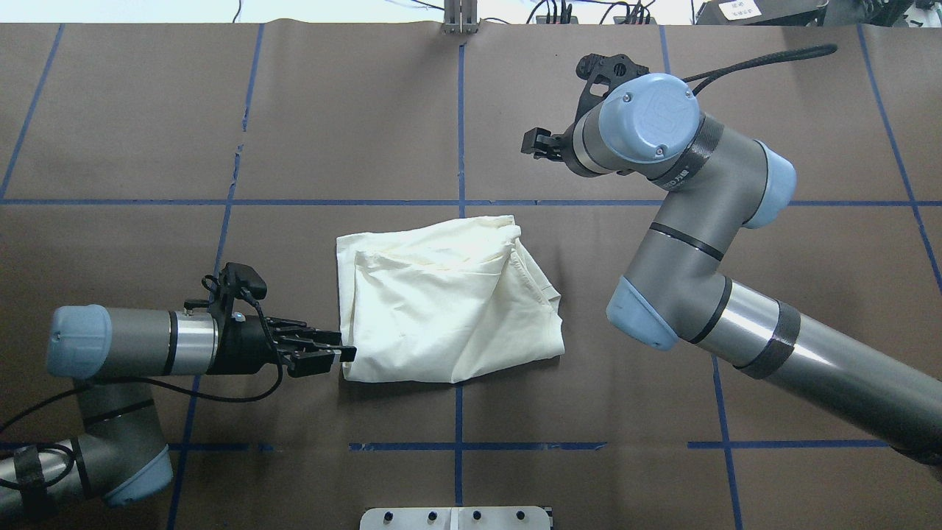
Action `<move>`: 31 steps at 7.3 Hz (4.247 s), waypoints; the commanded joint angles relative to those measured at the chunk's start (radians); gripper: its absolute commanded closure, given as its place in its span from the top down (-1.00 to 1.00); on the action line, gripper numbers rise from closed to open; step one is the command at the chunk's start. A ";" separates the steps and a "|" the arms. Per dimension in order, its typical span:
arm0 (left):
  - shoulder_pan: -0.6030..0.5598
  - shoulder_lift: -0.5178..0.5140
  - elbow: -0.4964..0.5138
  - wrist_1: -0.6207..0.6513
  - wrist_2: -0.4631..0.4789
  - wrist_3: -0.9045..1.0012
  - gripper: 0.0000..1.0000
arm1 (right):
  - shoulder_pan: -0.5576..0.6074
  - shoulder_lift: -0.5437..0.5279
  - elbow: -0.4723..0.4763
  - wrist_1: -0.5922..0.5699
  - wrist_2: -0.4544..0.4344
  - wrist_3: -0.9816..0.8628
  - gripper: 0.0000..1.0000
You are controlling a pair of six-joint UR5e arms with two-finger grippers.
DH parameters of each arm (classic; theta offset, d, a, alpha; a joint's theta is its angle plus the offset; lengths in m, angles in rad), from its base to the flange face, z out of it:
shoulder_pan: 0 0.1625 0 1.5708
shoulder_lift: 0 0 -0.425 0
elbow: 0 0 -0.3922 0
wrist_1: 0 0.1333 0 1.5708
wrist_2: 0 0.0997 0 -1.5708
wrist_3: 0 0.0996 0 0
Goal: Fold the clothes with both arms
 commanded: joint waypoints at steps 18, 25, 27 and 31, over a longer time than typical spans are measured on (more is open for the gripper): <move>-0.120 -0.199 0.170 0.242 0.049 0.074 0.03 | 0.002 -0.003 0.006 -0.001 0.003 0.000 1.00; -0.195 -0.196 0.163 0.262 0.049 0.080 -1.00 | 0.002 -0.005 0.006 -0.001 0.003 0.000 1.00; -0.198 -0.195 0.235 0.264 0.056 0.028 -1.00 | 0.002 -0.006 0.006 -0.001 0.003 0.000 1.00; -0.241 -0.198 0.256 0.261 0.081 0.016 0.64 | 0.007 -0.005 0.006 -0.003 0.008 -0.002 1.00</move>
